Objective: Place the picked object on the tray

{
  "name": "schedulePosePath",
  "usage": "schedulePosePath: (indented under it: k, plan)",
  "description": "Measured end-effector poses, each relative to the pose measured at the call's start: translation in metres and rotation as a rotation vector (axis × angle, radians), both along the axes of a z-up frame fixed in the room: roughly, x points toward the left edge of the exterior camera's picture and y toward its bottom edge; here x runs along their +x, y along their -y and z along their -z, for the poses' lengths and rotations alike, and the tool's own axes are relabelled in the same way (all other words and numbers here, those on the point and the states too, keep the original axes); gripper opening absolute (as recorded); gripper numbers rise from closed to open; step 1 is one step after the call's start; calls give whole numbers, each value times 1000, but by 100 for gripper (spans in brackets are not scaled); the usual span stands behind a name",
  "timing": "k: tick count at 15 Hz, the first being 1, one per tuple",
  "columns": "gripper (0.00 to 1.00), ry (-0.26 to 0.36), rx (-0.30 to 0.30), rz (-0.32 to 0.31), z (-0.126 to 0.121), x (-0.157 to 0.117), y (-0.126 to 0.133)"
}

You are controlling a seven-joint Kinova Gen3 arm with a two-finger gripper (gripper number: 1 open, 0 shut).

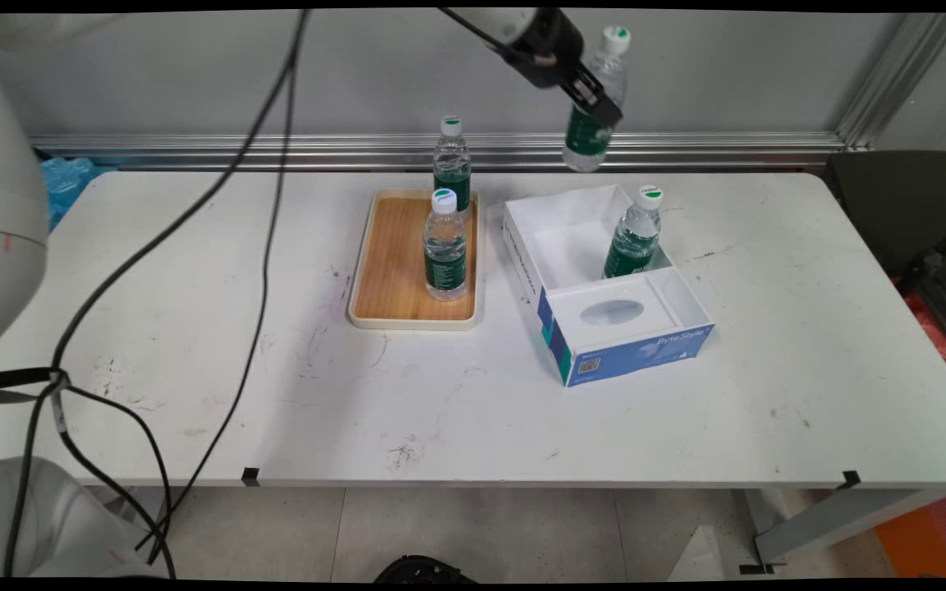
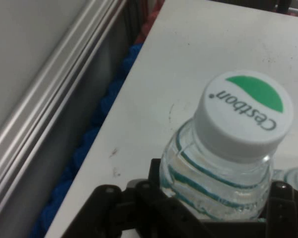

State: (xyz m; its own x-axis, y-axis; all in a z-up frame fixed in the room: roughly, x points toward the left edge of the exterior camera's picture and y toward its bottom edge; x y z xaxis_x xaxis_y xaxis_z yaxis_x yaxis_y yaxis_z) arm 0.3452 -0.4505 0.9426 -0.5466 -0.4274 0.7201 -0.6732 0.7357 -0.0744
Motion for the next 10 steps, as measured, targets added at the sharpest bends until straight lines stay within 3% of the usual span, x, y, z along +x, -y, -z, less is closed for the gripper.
schedulePosePath:
  k: [10]
  plan:
    - [0,17,-1,-63,-57,102,-67]
